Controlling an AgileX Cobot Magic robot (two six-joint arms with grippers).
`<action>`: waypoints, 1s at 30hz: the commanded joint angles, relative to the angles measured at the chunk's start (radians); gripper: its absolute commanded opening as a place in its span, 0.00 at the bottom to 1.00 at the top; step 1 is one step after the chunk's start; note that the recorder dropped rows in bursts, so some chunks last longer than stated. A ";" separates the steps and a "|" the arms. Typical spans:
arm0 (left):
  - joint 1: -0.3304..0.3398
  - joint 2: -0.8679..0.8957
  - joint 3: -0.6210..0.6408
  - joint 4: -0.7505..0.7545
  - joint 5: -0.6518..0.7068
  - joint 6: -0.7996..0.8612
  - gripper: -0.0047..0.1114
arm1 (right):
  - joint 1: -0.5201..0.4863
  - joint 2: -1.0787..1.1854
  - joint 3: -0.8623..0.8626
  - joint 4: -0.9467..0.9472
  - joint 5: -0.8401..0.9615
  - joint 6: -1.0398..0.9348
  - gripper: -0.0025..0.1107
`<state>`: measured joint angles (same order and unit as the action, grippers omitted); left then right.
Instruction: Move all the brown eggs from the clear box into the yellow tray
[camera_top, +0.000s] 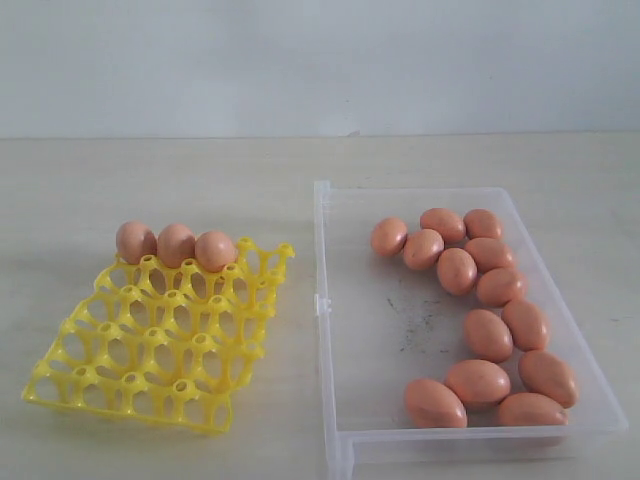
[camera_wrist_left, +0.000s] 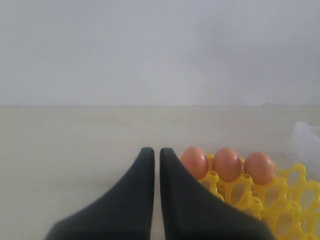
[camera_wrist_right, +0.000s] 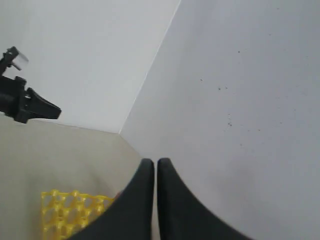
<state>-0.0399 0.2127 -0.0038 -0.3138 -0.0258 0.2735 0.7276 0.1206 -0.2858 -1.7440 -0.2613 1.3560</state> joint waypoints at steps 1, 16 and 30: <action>-0.005 0.003 0.004 -0.005 -0.009 0.005 0.07 | 0.002 -0.007 -0.005 0.000 0.110 -0.028 0.02; -0.005 0.003 0.004 -0.005 -0.012 0.005 0.07 | 0.142 -0.121 0.095 0.000 0.420 -0.086 0.02; -0.005 0.003 0.004 -0.005 -0.012 0.005 0.07 | 0.142 -0.121 0.049 0.377 0.600 -0.239 0.02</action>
<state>-0.0399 0.2127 -0.0038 -0.3138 -0.0276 0.2735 0.8667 0.0049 -0.2149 -1.5269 0.3295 1.2266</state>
